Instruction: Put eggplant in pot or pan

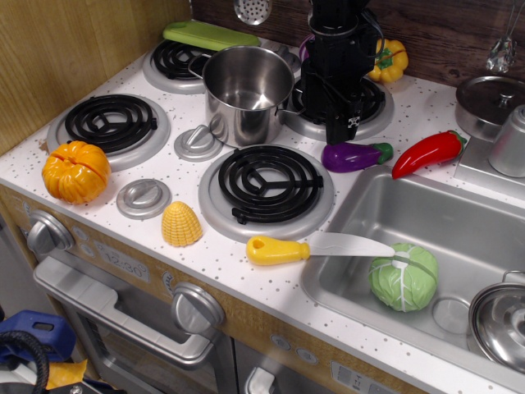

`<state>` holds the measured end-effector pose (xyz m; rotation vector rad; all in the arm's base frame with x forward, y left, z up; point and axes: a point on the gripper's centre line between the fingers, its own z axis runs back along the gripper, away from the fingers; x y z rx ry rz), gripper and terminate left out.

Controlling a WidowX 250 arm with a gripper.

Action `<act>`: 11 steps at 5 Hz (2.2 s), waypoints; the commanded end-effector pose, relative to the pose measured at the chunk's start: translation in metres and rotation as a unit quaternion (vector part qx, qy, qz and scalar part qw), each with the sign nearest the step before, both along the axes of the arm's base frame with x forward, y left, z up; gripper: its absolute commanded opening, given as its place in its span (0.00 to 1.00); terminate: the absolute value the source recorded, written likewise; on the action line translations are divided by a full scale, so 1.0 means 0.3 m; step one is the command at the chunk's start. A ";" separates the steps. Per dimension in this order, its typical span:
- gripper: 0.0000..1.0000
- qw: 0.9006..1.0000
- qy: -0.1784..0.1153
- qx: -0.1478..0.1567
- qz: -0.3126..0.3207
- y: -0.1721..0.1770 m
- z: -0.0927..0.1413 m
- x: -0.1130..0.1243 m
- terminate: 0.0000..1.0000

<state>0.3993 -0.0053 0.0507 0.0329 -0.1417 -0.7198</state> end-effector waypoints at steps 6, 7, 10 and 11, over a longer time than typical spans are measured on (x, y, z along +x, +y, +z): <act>1.00 0.998 -0.034 0.025 -0.052 -0.044 -0.048 0.060 0.00; 1.00 0.997 -0.047 0.019 -0.054 -0.068 -0.078 0.074 0.00; 1.00 0.997 -0.054 -0.010 -0.048 -0.073 -0.153 0.076 0.00; 1.00 0.997 -0.058 -0.022 -0.045 -0.073 -0.174 0.074 0.00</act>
